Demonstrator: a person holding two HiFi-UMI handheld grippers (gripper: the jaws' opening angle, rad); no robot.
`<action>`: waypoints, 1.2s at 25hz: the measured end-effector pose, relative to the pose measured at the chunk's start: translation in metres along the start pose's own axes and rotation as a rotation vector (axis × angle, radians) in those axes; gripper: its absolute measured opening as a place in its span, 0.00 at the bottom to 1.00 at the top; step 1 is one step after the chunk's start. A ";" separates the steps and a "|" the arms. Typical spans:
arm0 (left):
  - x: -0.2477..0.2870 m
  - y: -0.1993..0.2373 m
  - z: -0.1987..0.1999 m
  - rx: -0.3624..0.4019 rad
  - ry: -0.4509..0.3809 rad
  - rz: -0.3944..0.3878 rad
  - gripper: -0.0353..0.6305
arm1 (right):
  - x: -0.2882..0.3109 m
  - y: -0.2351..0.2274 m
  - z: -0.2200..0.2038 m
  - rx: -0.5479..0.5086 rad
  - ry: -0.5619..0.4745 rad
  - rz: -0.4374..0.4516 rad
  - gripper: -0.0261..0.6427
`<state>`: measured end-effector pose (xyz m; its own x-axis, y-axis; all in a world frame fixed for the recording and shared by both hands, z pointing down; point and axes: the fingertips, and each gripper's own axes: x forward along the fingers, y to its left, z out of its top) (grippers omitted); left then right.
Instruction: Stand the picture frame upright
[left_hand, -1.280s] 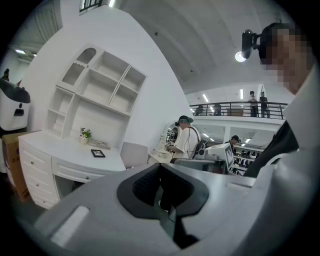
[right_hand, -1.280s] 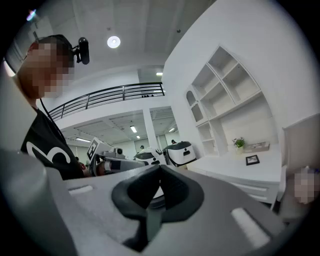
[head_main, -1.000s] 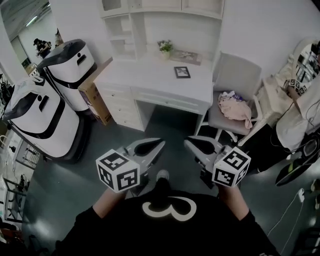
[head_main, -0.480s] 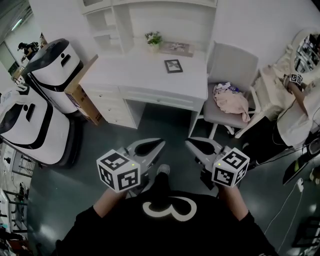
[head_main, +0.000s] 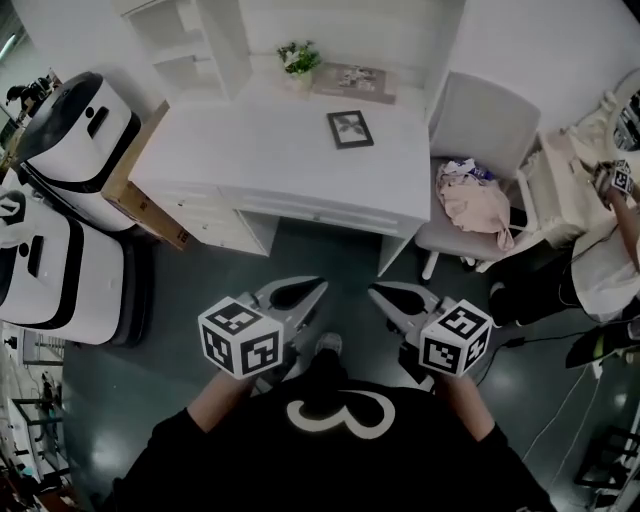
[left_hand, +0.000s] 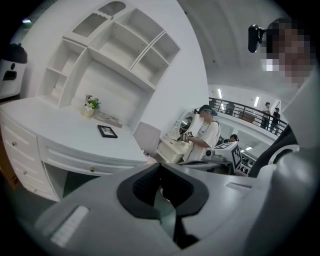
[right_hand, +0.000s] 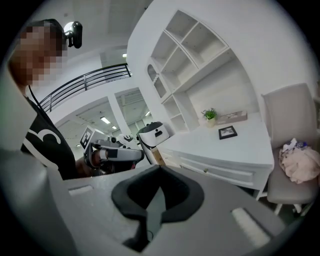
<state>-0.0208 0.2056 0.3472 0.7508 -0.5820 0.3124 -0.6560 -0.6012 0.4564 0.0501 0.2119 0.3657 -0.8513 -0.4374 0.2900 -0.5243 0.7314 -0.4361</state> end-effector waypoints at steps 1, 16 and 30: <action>0.008 0.016 0.008 0.000 0.007 0.004 0.07 | 0.012 -0.011 0.006 0.005 0.012 -0.001 0.04; 0.066 0.127 0.087 0.074 0.031 0.010 0.07 | 0.093 -0.095 0.077 -0.024 0.035 -0.060 0.04; 0.133 0.194 0.122 0.046 0.072 0.102 0.07 | 0.115 -0.190 0.132 -0.012 0.029 -0.080 0.04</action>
<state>-0.0574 -0.0550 0.3759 0.6822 -0.6017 0.4154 -0.7311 -0.5658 0.3811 0.0487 -0.0467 0.3700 -0.8058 -0.4793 0.3477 -0.5899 0.7011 -0.4007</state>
